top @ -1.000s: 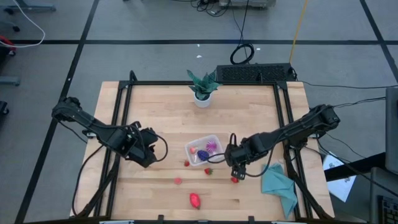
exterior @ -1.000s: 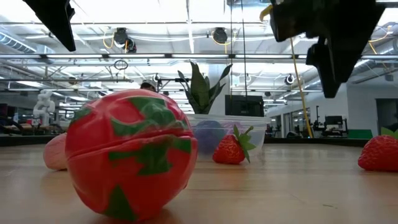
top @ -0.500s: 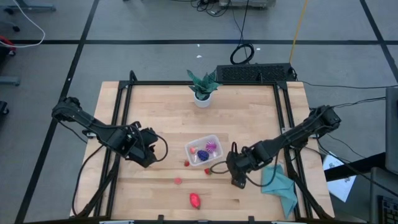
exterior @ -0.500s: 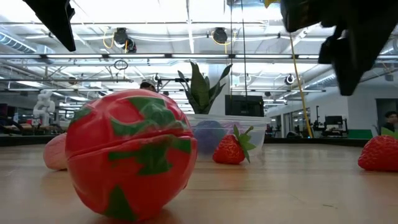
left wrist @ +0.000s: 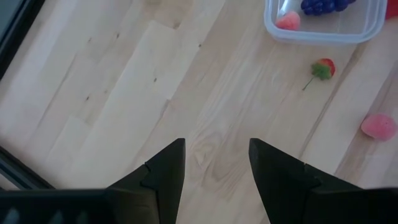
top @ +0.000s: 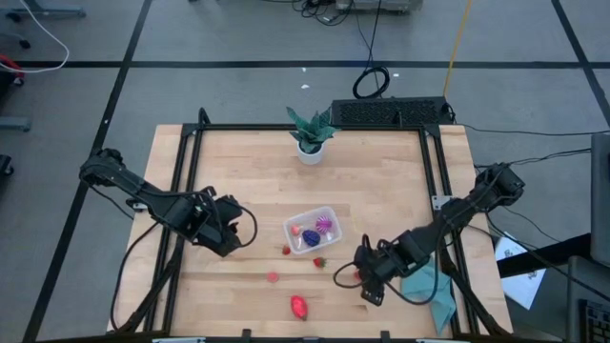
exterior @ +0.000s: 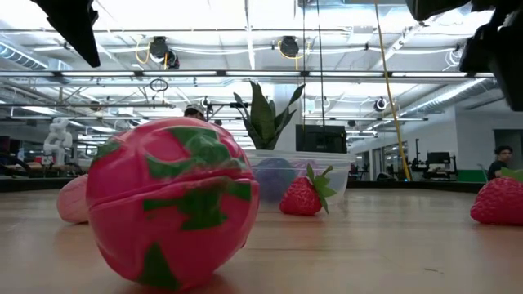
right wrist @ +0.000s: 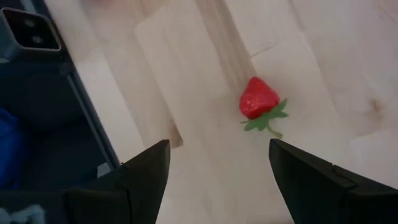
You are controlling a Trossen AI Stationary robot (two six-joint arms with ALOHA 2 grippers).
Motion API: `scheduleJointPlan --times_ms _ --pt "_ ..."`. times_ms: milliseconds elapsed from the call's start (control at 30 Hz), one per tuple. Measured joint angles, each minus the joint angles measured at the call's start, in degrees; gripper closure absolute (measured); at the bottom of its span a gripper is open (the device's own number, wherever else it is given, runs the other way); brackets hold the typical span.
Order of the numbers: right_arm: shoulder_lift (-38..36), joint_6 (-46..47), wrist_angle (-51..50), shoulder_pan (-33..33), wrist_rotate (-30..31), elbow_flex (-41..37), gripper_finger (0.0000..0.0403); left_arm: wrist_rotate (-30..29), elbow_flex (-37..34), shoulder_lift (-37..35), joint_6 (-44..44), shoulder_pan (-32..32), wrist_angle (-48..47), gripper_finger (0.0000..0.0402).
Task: Pick and placing Produce into tupperware
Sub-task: Put the bottom strawberry into the transparent bin
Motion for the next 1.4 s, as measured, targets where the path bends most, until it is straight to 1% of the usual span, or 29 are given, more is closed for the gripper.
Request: scheduleJointPlan --times_ms 100,300,467,567,667,800,900,1000,1067,1167,1200,1233,1300,1400 --pt "0.0 -0.09 -0.01 0.24 -0.11 0.0 0.014 -0.02 0.0 0.0 0.2 0.0 0.47 0.0218" --pt "0.0 -3.81 0.0 0.2 -0.15 0.0 0.014 0.0 0.0 0.0 0.57 0.0 0.58 0.0217" --pt "0.0 -3.62 0.35 0.34 -0.15 0.0 0.014 0.0 0.0 0.0 0.57 0.0 0.58 0.0218" --pt "0.0 -3.04 1.95 0.33 -0.18 0.0 0.014 0.0 0.0 0.0 0.57 0.0 0.58 0.0218" --pt "0.0 -5.63 4.35 -0.28 -0.23 0.0 0.014 -0.01 0.0 0.0 0.56 0.0 0.58 0.0218" --pt "0.0 -6.87 7.99 -0.63 1.99 0.0 0.014 -0.02 0.0 0.0 0.67 0.0 0.58 0.0218" --pt "0.0 -6.92 8.33 -0.46 2.49 0.3 0.014 -0.01 0.0 0.0 0.81 0.0 0.58 0.0218" --pt "0.02 -6.9 4.73 -0.12 2.87 2.29 0.014 -0.02 0.0 0.0 1.21 0.0 0.58 0.0218" --pt "0.02 -6.37 -1.53 -0.06 4.16 4.93 0.014 -0.02 0.0 0.0 1.52 0.0 0.58 0.0217" --pt "0.02 -5.78 -12.9 -0.04 7.57 9.52 0.014 -0.02 0.0 0.0 1.52 0.0 0.58 0.0217" --pt "0.02 -5.27 -15.21 -0.04 8.85 10.88 0.014 -0.02 0.0 0.0 1.46 0.0 0.58 0.0217" --pt "0.02 -5.11 -16.29 0.01 10.14 12.23 0.014 -0.02 0.0 0.0 1.31 0.0 0.58 0.0218" --pt "0.16 -5.18 -14.65 0.6 11.2 13.95 0.014 0.0 0.0 0.0 1.13 0.0 0.58 0.0217" --pt "2.86 -4.94 -13.14 1.74 10.95 15.4 0.014 0.0 0.0 0.0 1.1 0.0 0.6 0.0217"
